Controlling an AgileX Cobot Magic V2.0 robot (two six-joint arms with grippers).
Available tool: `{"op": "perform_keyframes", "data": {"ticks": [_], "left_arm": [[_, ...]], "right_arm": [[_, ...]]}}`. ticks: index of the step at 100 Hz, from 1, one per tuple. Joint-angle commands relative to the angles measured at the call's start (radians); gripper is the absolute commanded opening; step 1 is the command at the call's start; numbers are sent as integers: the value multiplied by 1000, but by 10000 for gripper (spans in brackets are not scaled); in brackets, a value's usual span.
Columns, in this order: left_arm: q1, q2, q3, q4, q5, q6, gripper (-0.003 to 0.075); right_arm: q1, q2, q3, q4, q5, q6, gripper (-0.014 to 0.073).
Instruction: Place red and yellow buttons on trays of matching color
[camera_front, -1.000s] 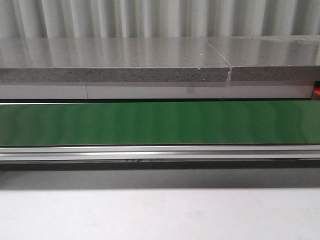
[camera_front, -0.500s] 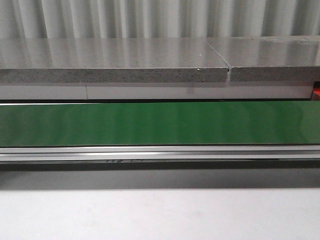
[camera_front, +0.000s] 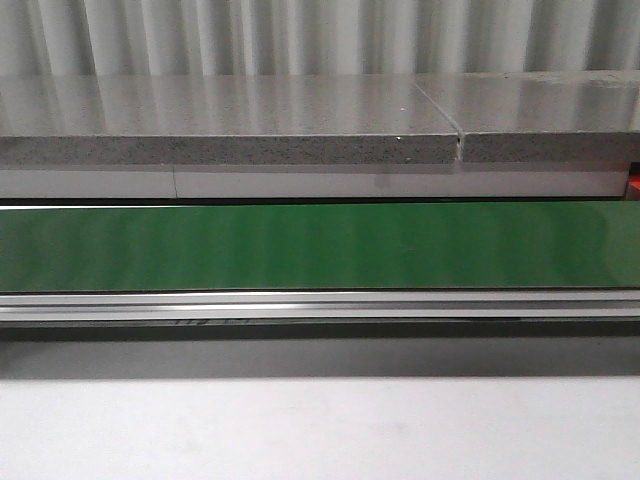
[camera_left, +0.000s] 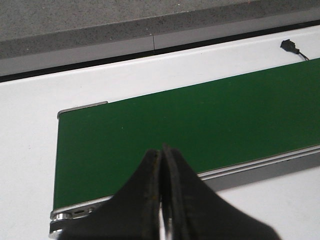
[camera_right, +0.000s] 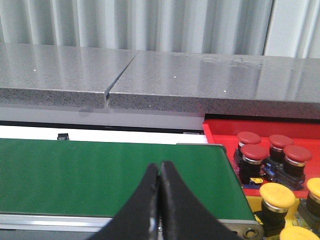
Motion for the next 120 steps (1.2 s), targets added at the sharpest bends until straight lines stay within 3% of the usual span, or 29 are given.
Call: {"op": "perform_keyframes", "data": {"ticks": [1,68,89,108,120], "left_arm": [[-6,1,-27,-9,-65,-1,-20],[-6,1,-27,-9,-74,-3,-20],[-6,-29,-7,58,-195,-76,-20],[12,-119,140,134,-426,-219,-20],[55,-207,228,134,-436,-219,-20]], "right_arm": [[2,-21,-19,-10,-83,1,-88],[2,-21,-19,-10,-83,1,-88],[2,-21,-19,-10,-83,1,-88],[2,-21,-19,-10,-83,1,-88],[2,-21,-19,-10,-83,1,-88]]}}
